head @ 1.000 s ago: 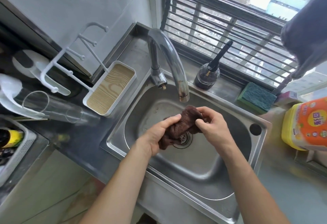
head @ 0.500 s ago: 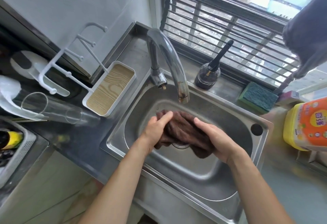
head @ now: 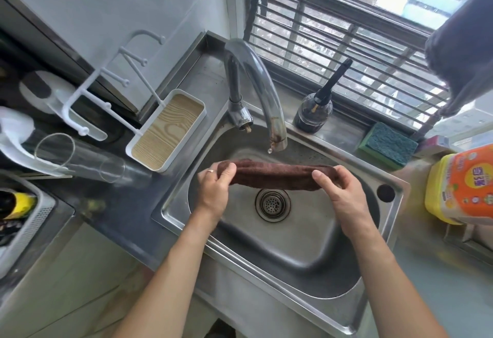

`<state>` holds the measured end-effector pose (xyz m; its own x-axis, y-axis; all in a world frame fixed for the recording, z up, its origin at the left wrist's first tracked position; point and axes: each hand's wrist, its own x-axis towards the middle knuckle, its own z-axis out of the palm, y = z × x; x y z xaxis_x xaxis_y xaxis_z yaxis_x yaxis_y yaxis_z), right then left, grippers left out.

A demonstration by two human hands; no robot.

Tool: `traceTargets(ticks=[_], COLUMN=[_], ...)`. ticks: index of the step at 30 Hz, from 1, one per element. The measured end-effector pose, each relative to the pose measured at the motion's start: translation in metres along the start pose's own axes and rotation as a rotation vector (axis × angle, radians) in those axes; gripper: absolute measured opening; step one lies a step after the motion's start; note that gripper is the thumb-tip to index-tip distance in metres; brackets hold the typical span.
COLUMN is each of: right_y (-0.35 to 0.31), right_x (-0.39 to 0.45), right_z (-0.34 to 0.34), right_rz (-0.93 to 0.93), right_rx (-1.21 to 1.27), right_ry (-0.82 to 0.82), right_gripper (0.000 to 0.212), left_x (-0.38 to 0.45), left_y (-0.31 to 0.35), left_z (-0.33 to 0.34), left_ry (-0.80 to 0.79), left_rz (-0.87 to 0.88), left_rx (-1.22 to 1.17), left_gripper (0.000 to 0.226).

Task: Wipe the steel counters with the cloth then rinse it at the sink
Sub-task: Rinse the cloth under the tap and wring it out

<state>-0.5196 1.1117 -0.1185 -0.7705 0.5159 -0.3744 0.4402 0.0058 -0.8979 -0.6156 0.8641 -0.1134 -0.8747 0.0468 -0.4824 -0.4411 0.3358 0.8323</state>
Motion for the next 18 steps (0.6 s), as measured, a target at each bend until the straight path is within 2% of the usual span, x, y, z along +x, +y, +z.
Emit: traceTargets(ticks=[2,4,6,9,12,15,18], right_y=[0.001,-0.003,-0.008,-0.006,0.002,0.005,0.005], right_x=[0.001,-0.001,-0.002,0.001,0.001,-0.002,0.0], right_z=[-0.001,0.001,0.004,-0.002,-0.011,-0.018,-0.019], right_rz=[-0.032,-0.028,0.141,0.419,0.503,0.457,0.391], right_rx=[-0.077,-0.054,0.168,0.402,0.305,0.177,0.115], right_ry=[0.035,0.068,0.017,-0.149,-0.27,-0.211,-0.18], right_gripper=[0.043,0.039,0.025,0.045,0.048,0.046,0.042], left_x=[-0.008,-0.011,-0.011,-0.008,-0.006,-0.004,-0.003], left_y=[0.012,0.015,0.013,0.009,0.009,0.006,0.002], left_z=[0.001,0.001,0.001,0.001,-0.002,-0.008,-0.011], left_ry=[-0.064,-0.109,-0.1,-0.067,-0.007,0.161,0.216], left_rz=[-0.027,-0.053,-0.077,-0.129,-0.143,-0.166,-0.107], left_rx=[-0.214,-0.306,-0.31,-0.36,-0.33,-0.237,-0.072], left_gripper=[0.021,0.019,0.018,0.02,0.022,0.027,0.025])
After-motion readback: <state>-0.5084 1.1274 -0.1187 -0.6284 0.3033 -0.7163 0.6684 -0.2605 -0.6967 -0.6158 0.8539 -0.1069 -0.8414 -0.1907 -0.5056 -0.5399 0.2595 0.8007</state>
